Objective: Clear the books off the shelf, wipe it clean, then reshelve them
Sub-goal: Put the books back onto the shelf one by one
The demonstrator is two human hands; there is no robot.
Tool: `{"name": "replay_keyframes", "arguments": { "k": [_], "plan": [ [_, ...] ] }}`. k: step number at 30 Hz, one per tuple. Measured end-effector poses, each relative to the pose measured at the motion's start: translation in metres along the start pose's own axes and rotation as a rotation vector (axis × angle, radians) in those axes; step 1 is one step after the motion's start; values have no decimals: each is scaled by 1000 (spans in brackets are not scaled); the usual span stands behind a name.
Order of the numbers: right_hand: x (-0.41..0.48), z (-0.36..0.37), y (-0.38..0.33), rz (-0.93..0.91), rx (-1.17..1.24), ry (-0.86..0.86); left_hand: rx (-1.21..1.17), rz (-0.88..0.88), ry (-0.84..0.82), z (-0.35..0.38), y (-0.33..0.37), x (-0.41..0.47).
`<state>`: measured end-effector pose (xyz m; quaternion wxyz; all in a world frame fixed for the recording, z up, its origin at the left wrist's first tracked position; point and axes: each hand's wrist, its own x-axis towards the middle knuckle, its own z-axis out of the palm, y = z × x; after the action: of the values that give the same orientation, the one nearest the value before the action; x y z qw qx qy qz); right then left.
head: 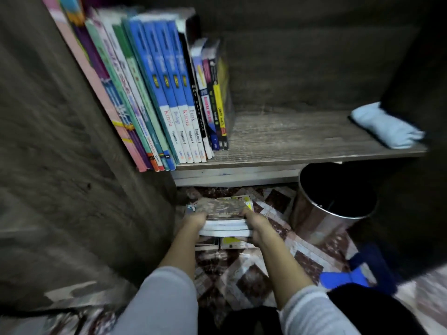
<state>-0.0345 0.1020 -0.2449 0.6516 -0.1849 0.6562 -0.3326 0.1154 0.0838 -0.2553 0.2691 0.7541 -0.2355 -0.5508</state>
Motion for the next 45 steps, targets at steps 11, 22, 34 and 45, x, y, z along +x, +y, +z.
{"name": "replay_keyframes", "arguments": {
  "k": [11,22,34,45],
  "plan": [
    [-135,-52,14,-140,245,59,215,212,-166,4,17,-138],
    [-180,-83,4,-536,242,296,151,388,-291,5,23,-210],
    [-171,-98,-59,-703,186,261,-72,465,-297,32,63,-207],
    [-94,-118,-95,-568,25,317,-112,374,-256,78,84,-155]
  ]
}}
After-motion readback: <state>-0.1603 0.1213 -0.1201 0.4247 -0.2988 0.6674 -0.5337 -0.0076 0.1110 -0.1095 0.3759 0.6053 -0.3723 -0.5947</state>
